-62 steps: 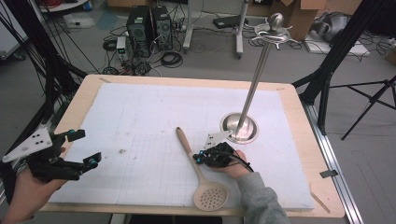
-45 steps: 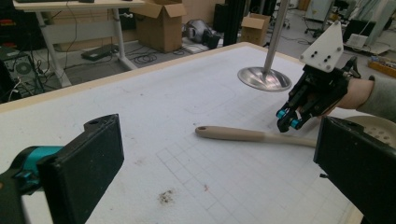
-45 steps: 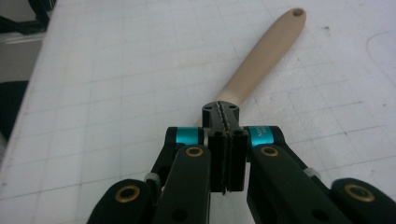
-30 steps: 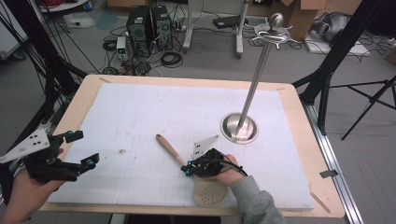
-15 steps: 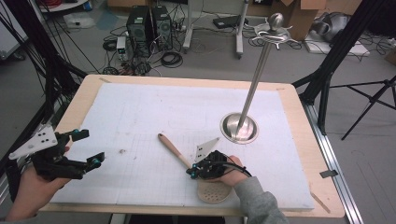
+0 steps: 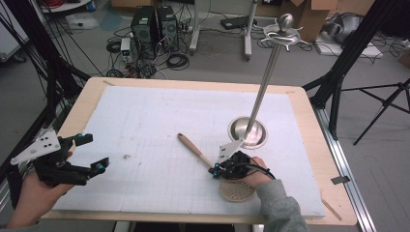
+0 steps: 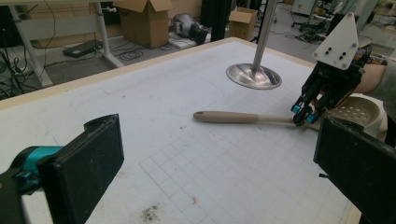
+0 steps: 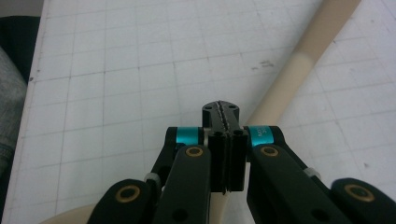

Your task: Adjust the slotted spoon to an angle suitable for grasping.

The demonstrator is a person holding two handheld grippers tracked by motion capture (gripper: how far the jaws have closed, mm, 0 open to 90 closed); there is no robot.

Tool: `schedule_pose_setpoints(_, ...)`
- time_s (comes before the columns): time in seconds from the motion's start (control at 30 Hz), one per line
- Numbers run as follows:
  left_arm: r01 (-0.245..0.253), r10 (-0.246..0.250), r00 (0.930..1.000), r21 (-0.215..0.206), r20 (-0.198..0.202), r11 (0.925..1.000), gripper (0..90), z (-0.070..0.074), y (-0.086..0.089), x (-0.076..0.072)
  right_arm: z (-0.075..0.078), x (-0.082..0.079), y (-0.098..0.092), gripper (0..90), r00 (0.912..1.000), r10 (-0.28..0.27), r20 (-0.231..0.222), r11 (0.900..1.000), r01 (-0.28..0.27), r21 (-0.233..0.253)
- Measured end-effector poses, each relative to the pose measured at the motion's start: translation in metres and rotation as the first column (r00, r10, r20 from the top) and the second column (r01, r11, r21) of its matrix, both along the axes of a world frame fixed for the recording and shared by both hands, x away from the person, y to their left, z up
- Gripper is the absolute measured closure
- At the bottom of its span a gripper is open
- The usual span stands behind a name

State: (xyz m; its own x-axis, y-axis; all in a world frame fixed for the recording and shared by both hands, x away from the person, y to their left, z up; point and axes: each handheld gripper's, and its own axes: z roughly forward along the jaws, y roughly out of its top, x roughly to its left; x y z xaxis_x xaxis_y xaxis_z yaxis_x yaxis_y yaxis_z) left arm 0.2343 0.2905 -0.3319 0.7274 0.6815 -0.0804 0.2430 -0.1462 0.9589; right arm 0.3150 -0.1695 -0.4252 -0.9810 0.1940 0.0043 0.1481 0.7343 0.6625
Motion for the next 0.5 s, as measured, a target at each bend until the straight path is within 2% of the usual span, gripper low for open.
schedule_pose_setpoints(0.07,0.002,-0.002,1.0,0.0,0.002,1.0,2.0,0.0,0.0,0.0,0.003,-0.001,0.0,90.0,0.9999,-0.01,0.0,1.0,0.01,0.017)
schedule_pose_setpoints(0.13,0.0,0.0,1.0,-0.001,0.005,1.0,2.0,0.001,0.0,0.0,0.009,-0.002,0.002,90.0,0.9997,-0.022,0.005,0.997,0.022,0.081)
schedule_pose_setpoints(0.17,0.0,0.0,1.0,-0.003,0.004,1.0,2.0,0.001,0.0,0.0,0.012,-0.002,0.003,90.0,0.9992,-0.037,0.013,0.995,0.035,0.096)
schedule_pose_setpoints(0.23,0.001,-0.001,1.0,0.0,0.004,1.0,2.0,0.001,0.0,0.0,0.015,-0.002,0.006,90.0,0.9968,-0.058,0.055,0.995,0.053,0.082)
schedule_pose_setpoints(0.33,0.001,-0.001,1.0,-0.002,0.004,1.0,2.0,0.001,0.0,0.0,0.015,0.0,0.016,90.0,0.9913,-0.103,0.082,0.993,0.099,0.06)
schedule_pose_setpoints(0.43,-0.002,0.002,1.0,-0.004,0.006,1.0,2.0,0.001,0.001,-0.001,0.014,0.004,0.026,90.0,0.9837,-0.157,0.088,0.987,0.152,0.059)
schedule_pose_setpoints(0.5,-0.003,0.003,1.0,-0.007,0.005,1.0,2.0,0.001,0.002,-0.001,0.01,0.009,0.031,90.0,0.9735,-0.204,0.103,0.979,0.201,0.037)
